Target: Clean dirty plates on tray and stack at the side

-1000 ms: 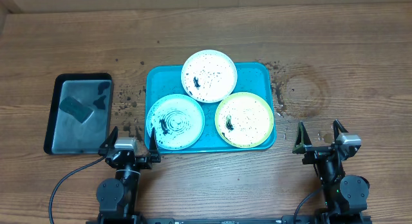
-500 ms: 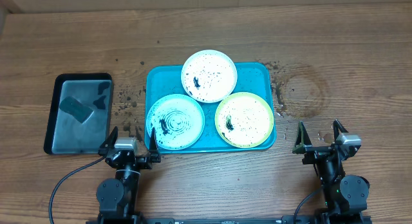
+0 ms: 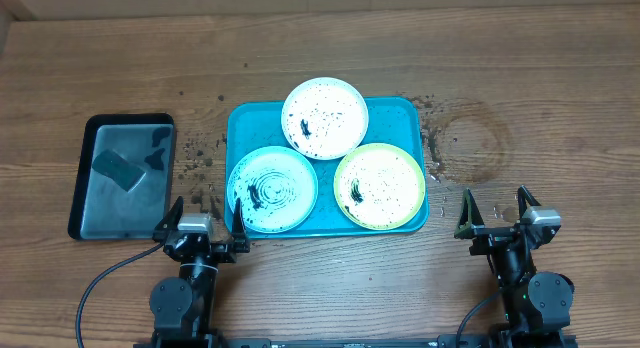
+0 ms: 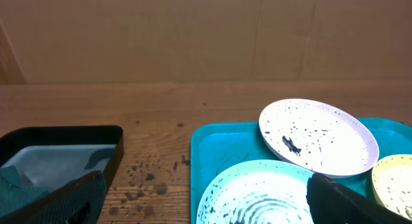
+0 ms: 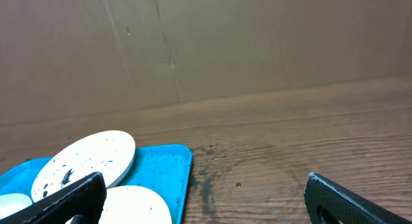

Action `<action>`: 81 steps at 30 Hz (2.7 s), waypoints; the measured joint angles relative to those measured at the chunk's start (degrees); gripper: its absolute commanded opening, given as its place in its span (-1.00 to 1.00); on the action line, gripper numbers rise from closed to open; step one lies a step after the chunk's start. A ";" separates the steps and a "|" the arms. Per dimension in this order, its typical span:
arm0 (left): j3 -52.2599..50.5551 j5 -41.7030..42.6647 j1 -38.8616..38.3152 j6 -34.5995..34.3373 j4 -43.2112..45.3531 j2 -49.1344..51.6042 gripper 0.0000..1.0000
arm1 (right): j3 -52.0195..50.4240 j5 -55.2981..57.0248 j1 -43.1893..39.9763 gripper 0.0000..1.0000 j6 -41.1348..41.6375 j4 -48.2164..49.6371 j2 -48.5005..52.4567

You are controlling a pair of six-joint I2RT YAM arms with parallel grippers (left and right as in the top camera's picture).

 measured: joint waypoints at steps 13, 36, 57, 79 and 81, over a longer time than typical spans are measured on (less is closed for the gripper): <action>-0.02 1.33 0.00 -0.66 2.82 0.00 0.99 | 0.00 0.00 0.00 1.00 0.00 0.00 0.00; 5.09 29.49 0.00 -7.26 14.56 0.17 0.99 | 0.00 -0.02 0.02 1.00 0.00 -0.02 0.00; 39.89 24.63 0.00 1.55 -15.52 32.28 1.00 | 0.00 0.00 -0.04 1.00 -0.02 -0.02 0.00; 50.99 2.16 0.00 -5.99 -38.49 33.31 0.99 | 0.00 0.00 -0.04 1.00 0.00 0.00 0.00; 50.99 -0.13 0.00 -7.28 -39.01 33.31 0.99 | 0.00 0.00 -0.02 1.00 0.00 0.00 0.00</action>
